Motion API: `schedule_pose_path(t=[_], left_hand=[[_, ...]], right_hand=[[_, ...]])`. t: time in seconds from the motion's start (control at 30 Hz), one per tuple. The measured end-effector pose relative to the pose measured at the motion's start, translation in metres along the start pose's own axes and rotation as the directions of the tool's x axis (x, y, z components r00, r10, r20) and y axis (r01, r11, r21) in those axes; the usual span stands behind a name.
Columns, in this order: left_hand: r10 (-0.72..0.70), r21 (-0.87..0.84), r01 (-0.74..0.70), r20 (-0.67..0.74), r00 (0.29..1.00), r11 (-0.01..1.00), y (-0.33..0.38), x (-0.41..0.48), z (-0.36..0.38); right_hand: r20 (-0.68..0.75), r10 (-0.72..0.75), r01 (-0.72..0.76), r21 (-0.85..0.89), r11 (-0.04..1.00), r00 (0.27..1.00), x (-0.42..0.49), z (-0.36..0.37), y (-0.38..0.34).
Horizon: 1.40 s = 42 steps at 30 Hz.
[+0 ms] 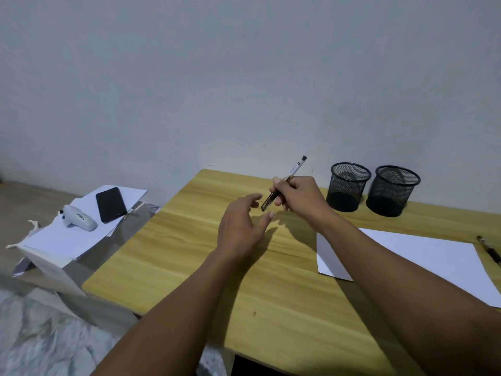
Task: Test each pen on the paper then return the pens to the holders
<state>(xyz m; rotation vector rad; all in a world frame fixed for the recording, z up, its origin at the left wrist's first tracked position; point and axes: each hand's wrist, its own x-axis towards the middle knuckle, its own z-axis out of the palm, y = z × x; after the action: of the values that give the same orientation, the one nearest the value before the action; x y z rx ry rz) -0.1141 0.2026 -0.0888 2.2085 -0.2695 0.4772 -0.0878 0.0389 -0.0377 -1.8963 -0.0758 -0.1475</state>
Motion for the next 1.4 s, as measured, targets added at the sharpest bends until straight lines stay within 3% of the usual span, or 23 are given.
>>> schedule_pose_path(t=[0.13,0.33,0.73,0.97,1.03,1.1,1.17,1.3,1.4], left_hand=[[0.035,-0.059,-0.037,-0.034,0.999,0.998,0.017,-0.002,0.026],[0.196,-0.069,-0.193,0.048,0.979,0.979,0.054,0.005,0.047],[0.29,-0.217,-0.24,0.245,0.925,0.946,0.136,0.013,0.09],[0.212,-0.269,-0.108,0.397,0.893,0.957,0.147,0.015,0.091],[0.155,-0.381,0.048,0.484,0.861,0.923,0.148,0.018,0.089],[0.099,-0.52,0.271,0.578,0.81,0.81,0.148,0.02,0.085],[0.057,-0.577,0.401,0.616,0.786,0.711,0.144,0.02,0.082],[0.025,-0.588,0.451,0.627,0.779,0.671,0.14,0.015,0.085],[-0.055,-0.556,0.474,0.608,0.792,0.683,0.116,0.016,0.073]], right_hand=[[0.03,0.046,-0.049,0.112,0.993,0.998,-0.009,-0.019,0.008],[0.036,0.073,-0.078,0.201,0.976,0.997,-0.021,-0.074,0.01],[-0.13,0.093,-0.042,0.349,0.936,0.987,-0.056,-0.164,0.021],[-0.142,0.074,-0.015,0.373,0.928,0.987,-0.067,-0.177,0.026],[-0.127,0.071,-0.014,0.398,0.917,0.989,-0.067,-0.177,0.024],[-0.104,0.064,-0.015,0.417,0.909,0.993,-0.066,-0.177,0.021],[-0.087,0.043,-0.003,0.418,0.909,0.995,-0.066,-0.179,0.019],[-0.024,0.024,-0.013,0.376,0.926,0.999,-0.066,-0.171,0.026],[-0.173,0.12,-0.005,0.55,0.835,0.978,-0.067,-0.202,0.026]])
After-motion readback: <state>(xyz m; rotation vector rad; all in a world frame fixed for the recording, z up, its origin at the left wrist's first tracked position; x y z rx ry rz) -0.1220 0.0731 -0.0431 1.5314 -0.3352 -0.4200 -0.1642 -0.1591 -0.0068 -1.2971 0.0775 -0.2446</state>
